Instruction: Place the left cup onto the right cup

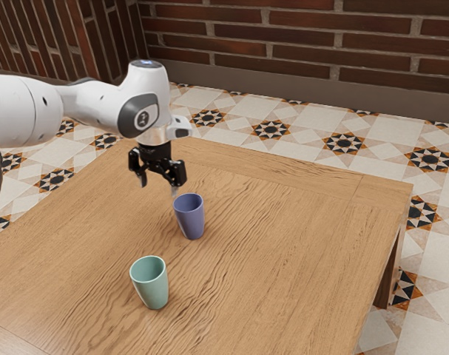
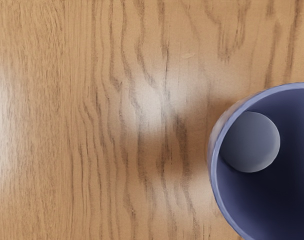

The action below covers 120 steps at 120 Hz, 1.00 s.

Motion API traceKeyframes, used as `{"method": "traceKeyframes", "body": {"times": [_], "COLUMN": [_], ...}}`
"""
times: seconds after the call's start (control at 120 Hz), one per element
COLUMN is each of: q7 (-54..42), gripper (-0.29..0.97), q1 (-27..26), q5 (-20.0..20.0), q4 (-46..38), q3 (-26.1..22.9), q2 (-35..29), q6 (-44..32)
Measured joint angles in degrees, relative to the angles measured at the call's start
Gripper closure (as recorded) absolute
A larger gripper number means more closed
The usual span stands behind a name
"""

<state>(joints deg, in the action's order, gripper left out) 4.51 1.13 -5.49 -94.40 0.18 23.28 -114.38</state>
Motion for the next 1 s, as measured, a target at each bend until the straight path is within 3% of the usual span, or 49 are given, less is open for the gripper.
{"method": "traceKeyframes", "body": {"times": [1.0], "q7": [-0.2], "gripper": [0.0], "q1": [0.2], "q5": [3.0], "q4": [0.5], "q3": [-0.7], "q2": [4.8], "q6": [-3.5]}}
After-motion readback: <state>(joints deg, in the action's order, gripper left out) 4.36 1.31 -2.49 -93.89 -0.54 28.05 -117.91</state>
